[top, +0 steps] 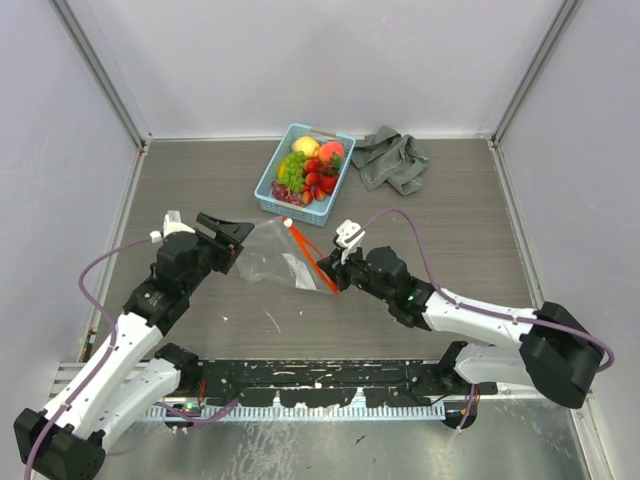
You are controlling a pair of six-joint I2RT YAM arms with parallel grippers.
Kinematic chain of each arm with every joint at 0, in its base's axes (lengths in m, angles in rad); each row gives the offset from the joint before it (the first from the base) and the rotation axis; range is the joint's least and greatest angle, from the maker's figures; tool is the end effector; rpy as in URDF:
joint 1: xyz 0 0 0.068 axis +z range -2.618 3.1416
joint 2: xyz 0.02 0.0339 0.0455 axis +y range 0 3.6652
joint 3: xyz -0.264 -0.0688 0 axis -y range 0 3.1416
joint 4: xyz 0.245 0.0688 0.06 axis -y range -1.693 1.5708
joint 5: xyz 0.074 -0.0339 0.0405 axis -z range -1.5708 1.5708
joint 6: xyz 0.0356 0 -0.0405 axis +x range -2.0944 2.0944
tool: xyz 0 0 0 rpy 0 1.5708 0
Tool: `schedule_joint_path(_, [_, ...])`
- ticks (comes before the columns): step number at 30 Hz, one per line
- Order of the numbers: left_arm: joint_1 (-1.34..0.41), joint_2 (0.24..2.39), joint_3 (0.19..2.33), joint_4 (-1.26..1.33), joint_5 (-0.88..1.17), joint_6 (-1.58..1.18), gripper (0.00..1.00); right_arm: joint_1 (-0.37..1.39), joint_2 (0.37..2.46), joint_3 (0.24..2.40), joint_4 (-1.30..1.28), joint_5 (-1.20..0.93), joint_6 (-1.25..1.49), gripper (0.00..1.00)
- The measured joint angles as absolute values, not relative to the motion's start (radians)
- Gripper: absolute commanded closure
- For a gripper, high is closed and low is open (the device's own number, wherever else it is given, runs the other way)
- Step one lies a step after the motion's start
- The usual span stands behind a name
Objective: Place the food in the zip-top bag and seal the zipper
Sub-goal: Open the zipper of the food storage bag.
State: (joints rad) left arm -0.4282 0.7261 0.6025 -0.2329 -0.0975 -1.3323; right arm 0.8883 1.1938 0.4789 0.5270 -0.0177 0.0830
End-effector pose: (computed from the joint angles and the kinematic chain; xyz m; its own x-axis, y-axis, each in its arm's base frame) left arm 0.1612 -0.0698 0.2799 -0.3959 -0.8823 -0.2544 -0.2305 0.3637 -0.9026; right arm 0.1602 0.1981 0.2232 -0.1826 -0.0933 -0.9787 -0.7744 0.6270 0.0847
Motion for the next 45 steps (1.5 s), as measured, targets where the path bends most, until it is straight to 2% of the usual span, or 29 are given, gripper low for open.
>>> schedule_joint_path(11, [-0.428, 0.715, 0.674, -0.27, -0.078, -1.02, 0.18, 0.888, 1.093, 0.745, -0.097, 0.207, 0.052, 0.99])
schedule_joint_path(25, [-0.428, 0.769, 0.686, -0.178, 0.167, -0.861, 0.13, 0.888, 1.081, 1.13, -0.7, 0.545, 0.076, 0.99])
schedule_joint_path(26, [-0.428, 0.775, 0.686, -0.157, 0.191, -0.857, 0.1, 0.888, 1.085, 1.158, -0.731, 0.577, 0.082, 0.99])
schedule_joint_path(35, [-0.466, 0.86, 0.686, -0.04, 0.303, -0.853, 0.07, 0.888, 1.175, 1.211, -0.866, 0.688, 0.117, 0.99])
schedule_joint_path(45, [-0.615, 0.982, 0.686, 0.042, 0.284, -0.863, 0.06, 0.888, 1.33, 1.209, -0.866, 0.592, 0.193, 0.99])
